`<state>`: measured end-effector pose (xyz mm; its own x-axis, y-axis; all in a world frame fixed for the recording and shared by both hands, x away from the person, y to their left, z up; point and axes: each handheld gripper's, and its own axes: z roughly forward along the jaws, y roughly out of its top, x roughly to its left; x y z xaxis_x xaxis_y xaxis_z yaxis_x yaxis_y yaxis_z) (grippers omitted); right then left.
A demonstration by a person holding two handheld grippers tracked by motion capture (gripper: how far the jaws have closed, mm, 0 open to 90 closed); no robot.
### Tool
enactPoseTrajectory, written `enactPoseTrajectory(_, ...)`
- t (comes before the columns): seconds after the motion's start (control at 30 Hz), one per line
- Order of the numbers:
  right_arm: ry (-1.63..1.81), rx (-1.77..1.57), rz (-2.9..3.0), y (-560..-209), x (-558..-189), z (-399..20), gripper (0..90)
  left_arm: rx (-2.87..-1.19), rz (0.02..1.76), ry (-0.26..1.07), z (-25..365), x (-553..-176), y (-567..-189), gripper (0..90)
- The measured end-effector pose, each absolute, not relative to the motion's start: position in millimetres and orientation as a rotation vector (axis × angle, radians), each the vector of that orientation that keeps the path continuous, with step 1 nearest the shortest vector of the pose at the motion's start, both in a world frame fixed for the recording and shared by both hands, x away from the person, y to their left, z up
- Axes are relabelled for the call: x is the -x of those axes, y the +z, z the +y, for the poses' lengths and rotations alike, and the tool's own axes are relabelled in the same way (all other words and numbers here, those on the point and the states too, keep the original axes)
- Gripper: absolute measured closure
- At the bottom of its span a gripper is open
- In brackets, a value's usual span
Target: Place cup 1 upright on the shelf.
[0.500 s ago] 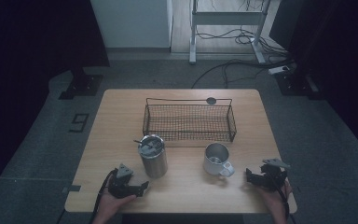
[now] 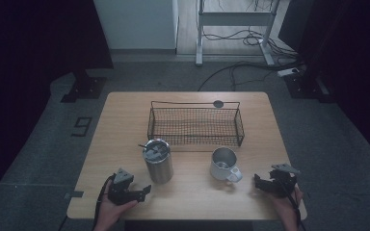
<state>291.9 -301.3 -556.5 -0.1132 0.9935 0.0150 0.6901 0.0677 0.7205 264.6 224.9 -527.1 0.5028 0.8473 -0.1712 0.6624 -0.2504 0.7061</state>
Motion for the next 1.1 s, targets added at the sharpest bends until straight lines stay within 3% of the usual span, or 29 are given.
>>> enactPoseTrajectory(1.1,0.809,-1.667,1.852,-556,-290,-305,5.1,-1.881,1.136,0.372,219,-242,-494,12.3)
